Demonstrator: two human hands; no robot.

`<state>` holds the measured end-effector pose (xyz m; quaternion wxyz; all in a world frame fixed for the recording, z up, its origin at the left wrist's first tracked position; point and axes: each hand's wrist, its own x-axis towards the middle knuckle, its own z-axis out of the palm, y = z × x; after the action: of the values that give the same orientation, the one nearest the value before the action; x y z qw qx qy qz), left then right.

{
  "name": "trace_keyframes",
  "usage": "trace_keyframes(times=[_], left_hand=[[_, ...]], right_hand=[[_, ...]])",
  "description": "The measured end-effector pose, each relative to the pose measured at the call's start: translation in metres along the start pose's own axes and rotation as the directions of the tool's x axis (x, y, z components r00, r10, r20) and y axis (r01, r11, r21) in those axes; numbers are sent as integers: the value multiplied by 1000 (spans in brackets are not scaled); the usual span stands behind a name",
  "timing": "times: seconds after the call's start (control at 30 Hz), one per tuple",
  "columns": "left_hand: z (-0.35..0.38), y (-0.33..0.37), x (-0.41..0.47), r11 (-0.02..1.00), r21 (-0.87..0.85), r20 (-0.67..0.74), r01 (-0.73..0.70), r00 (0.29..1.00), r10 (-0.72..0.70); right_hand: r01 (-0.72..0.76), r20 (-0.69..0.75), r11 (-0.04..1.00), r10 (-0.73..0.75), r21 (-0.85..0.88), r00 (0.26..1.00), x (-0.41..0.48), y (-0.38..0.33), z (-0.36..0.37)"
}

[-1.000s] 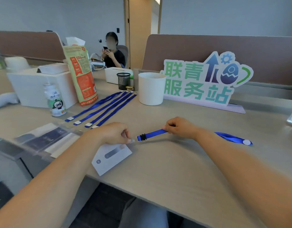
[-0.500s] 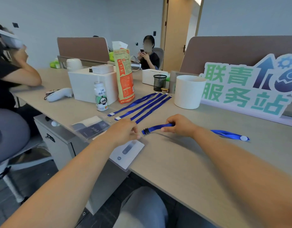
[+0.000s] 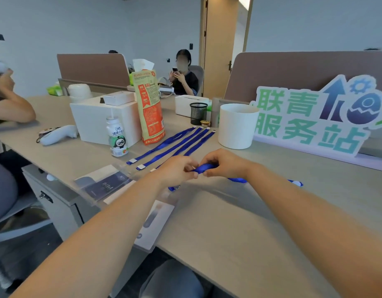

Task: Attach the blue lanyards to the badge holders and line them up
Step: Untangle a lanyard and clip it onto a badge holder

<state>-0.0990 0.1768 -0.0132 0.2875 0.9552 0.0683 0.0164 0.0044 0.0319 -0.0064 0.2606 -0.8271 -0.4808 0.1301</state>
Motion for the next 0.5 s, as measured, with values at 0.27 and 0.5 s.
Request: trace_keyframes(times=[0.27, 0.5], left_hand=[[-11, -4, 20, 974, -208, 185, 89, 982, -50], [-5, 14, 38, 940, -332, 135, 73, 990, -30]], right_hand=[[-86, -28, 995, 87, 57, 996, -3, 26, -27], [-92, -24, 970, 99, 224, 995, -9, 36, -35]])
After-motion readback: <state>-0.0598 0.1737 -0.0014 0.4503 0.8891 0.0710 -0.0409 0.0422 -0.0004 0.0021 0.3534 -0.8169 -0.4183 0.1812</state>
